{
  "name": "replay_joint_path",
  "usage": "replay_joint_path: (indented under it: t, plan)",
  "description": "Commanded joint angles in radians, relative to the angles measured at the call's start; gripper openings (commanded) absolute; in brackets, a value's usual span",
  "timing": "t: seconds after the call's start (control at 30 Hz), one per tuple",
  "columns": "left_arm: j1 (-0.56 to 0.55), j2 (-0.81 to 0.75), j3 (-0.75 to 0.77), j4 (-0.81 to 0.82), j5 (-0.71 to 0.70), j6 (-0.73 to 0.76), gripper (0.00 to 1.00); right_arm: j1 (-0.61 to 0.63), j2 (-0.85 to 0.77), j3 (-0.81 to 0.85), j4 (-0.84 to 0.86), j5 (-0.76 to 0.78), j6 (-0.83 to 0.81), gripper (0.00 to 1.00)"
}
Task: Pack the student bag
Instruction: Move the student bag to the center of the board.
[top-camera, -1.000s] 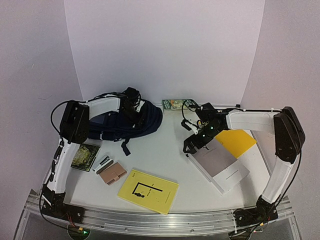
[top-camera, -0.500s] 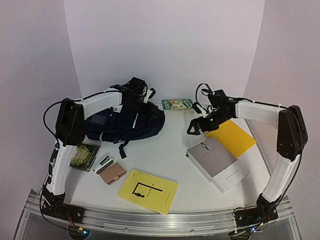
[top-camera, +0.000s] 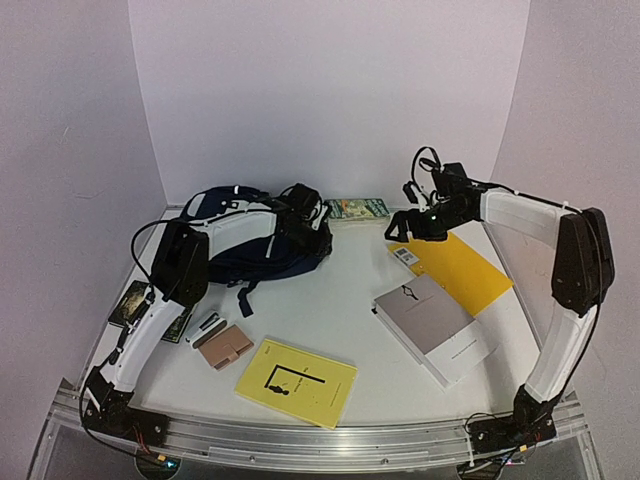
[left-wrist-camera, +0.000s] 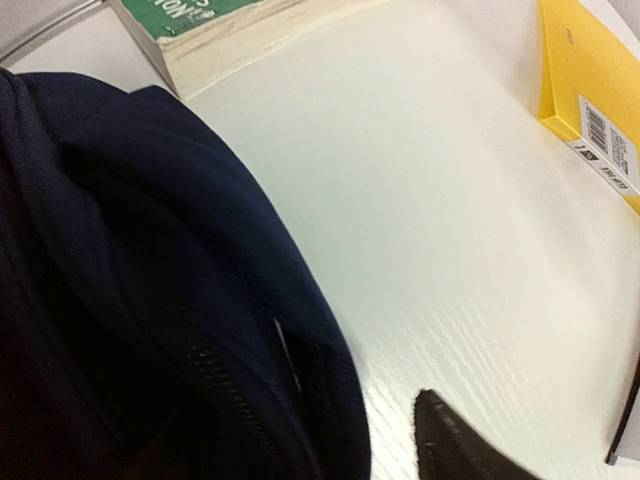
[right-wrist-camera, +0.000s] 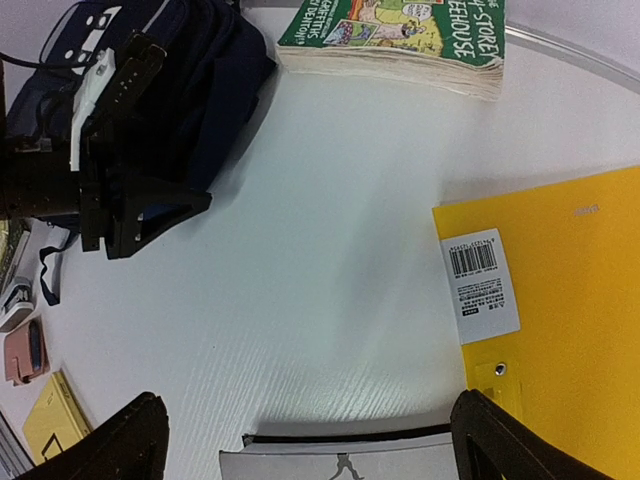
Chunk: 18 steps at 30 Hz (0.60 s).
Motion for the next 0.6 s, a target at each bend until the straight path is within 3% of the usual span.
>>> replay_joint_path:
  t: [0.0, 0.03, 0.07, 0.4, 0.57]
  plan:
    - [-0.020, 0.008, 0.007, -0.046, 0.033, 0.048, 0.25, 0.003, 0.006, 0.003, 0.020, -0.023, 0.018, 0.98]
    - [-0.030, 0.001, 0.004, -0.047, 0.039, 0.069, 0.09, 0.003, 0.004, -0.007, 0.024, -0.031, 0.017, 0.98]
    - [-0.039, -0.008, -0.003, -0.047, 0.058, 0.095, 0.01, 0.003, -0.001, -0.017, 0.026, -0.039, 0.017, 0.98]
    - [-0.145, -0.107, -0.130, -0.031, 0.309, 0.434, 0.00, 0.003, -0.080, -0.093, 0.025, -0.062, -0.008, 0.98]
    - [-0.159, -0.231, -0.315, 0.071, 0.372, 0.520, 0.00, 0.003, -0.134, -0.148, 0.026, -0.095, -0.041, 0.98]
